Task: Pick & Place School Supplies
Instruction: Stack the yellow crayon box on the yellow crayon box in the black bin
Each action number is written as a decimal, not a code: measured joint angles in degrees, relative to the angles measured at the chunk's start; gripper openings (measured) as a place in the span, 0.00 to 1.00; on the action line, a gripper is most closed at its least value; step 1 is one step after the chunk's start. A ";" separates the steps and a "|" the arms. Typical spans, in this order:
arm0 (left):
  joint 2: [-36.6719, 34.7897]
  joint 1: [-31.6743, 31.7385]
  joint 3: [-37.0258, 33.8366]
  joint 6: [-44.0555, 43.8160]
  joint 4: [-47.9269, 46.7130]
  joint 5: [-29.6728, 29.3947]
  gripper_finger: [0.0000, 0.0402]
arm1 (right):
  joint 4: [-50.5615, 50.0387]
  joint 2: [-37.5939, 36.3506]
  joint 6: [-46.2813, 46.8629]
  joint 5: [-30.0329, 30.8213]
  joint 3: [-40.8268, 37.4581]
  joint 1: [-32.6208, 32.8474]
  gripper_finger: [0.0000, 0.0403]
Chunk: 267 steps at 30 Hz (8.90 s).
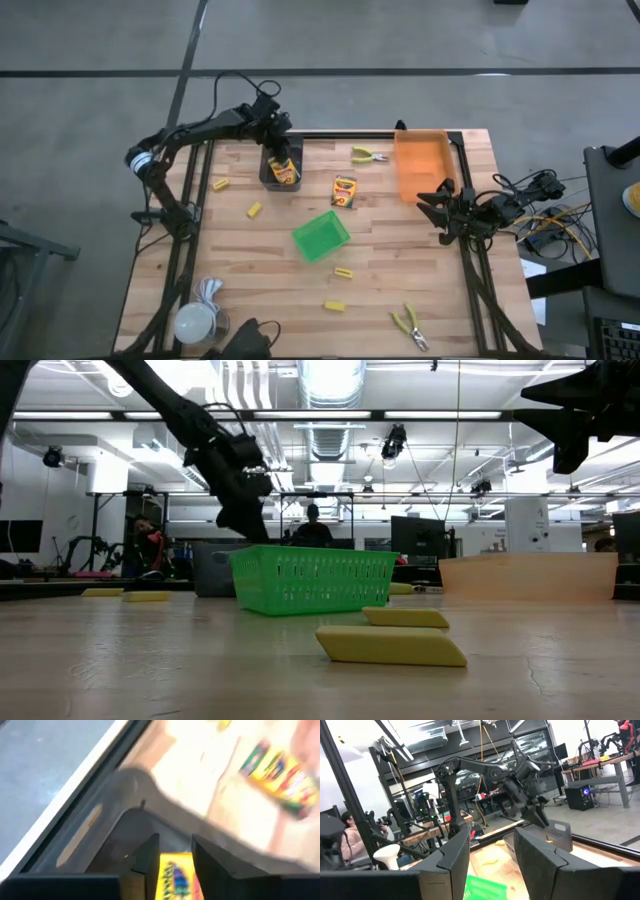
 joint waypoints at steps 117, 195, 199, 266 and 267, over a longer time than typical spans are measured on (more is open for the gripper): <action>-74.44 -19.17 -35.36 -16.69 19.26 10.29 0.58 | -34.42 13.66 12.66 5.49 29.41 -0.06 0.37; -74.42 -19.19 -35.36 -16.68 19.26 10.27 0.58 | 5.57 89.83 69.50 -49.19 32.65 -51.31 0.62; -74.42 -19.17 -35.36 -16.68 19.26 10.27 0.58 | 3.83 89.86 66.37 -52.82 35.69 -51.28 0.61; -74.42 -19.18 -35.37 -16.68 19.26 10.28 0.58 | -45.90 90.12 55.99 -44.05 65.44 -49.80 0.99; -74.42 -19.17 -35.37 -16.68 19.24 10.28 0.58 | -45.90 90.12 56.65 -43.94 65.44 -49.78 0.99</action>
